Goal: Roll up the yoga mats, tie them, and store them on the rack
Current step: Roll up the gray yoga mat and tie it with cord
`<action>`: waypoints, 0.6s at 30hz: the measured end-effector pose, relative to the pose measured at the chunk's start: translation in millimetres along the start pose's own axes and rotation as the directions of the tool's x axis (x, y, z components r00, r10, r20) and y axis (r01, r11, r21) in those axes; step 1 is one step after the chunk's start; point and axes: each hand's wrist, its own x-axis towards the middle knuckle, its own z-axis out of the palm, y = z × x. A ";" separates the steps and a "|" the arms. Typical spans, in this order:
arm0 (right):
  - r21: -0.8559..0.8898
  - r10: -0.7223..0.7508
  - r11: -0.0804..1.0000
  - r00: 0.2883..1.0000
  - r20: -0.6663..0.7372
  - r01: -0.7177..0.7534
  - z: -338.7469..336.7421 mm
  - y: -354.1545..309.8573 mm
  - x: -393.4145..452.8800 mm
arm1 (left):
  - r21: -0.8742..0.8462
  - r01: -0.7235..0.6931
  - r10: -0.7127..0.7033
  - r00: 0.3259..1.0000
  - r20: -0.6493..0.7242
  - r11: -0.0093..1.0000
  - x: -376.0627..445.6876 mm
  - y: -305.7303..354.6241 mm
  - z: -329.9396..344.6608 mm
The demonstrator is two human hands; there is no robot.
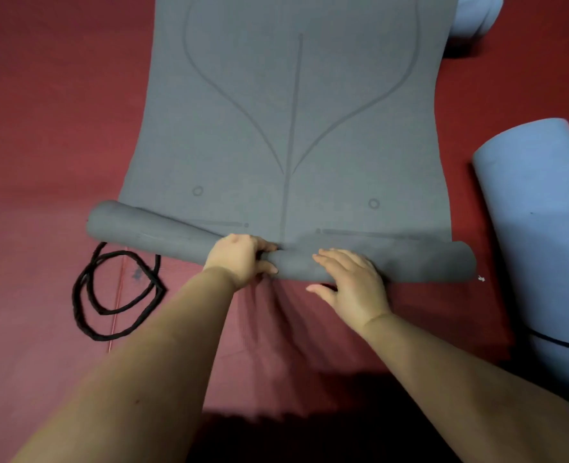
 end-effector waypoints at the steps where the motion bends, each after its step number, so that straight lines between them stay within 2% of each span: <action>1: 0.031 0.017 0.999 1.000 0.011 -0.017 3.2 2.6 1.7 | 0.012 -0.006 0.005 1.000 0.026 1.000 4.7 -0.2 -2.5; 2: 0.057 0.031 0.998 0.999 0.026 -0.032 3.9 5.6 6.0 | 0.059 -0.043 0.043 0.999 0.004 0.997 5.2 0.2 -3.2; 4: 0.088 0.056 0.994 0.993 0.109 -0.065 -1.5 9.7 20.1 | 0.227 -0.168 0.218 0.952 -0.214 0.959 -2.5 -4.6 12.3; 5: 0.110 0.086 0.988 0.982 0.170 -0.106 -7.5 10.9 30.1 | 0.245 -0.187 0.251 0.930 -0.267 0.951 -10.9 -4.2 22.5; 6: 0.124 0.149 0.975 0.952 0.266 -0.187 -12.2 13.1 40.7 | 0.240 -0.211 0.280 0.911 -0.303 0.947 -17.5 -5.0 32.5; 8: 0.136 0.245 0.930 0.851 0.465 -0.341 -13.4 21.8 56.6 | 0.204 -0.221 0.278 0.905 -0.321 0.954 -18.6 -6.5 44.3; 9: 0.118 0.240 0.932 0.828 0.506 -0.342 -13.9 22.7 60.2 | 0.179 -0.209 0.258 0.912 -0.319 0.961 -13.3 -7.4 43.8; 10: 0.099 0.195 0.957 0.857 0.477 -0.273 -16.1 20.6 60.5 | 0.146 -0.207 0.242 0.925 -0.292 0.967 -8.1 -6.5 38.0; 11: 0.063 0.120 0.986 0.927 0.355 -0.152 -15.9 17.4 56.1 | 0.107 -0.196 0.218 0.943 -0.252 0.975 -4.6 -5.7 30.1; 13: 0.008 0.030 0.999 0.982 0.187 -0.032 -7.7 14.1 33.9 | 0.049 -0.176 0.182 0.968 -0.171 0.983 4.8 -2.1 13.5; 16: 0.033 0.020 0.999 0.988 0.154 -0.026 0.0 17.3 24.5 | 0.015 -0.125 0.126 0.985 -0.116 0.992 20.8 -0.6 -0.2; 18: 0.098 0.078 0.990 0.978 0.191 -0.098 -5.8 19.8 42.0 | 0.108 -0.154 0.170 0.974 -0.149 0.982 16.0 1.0 -0.4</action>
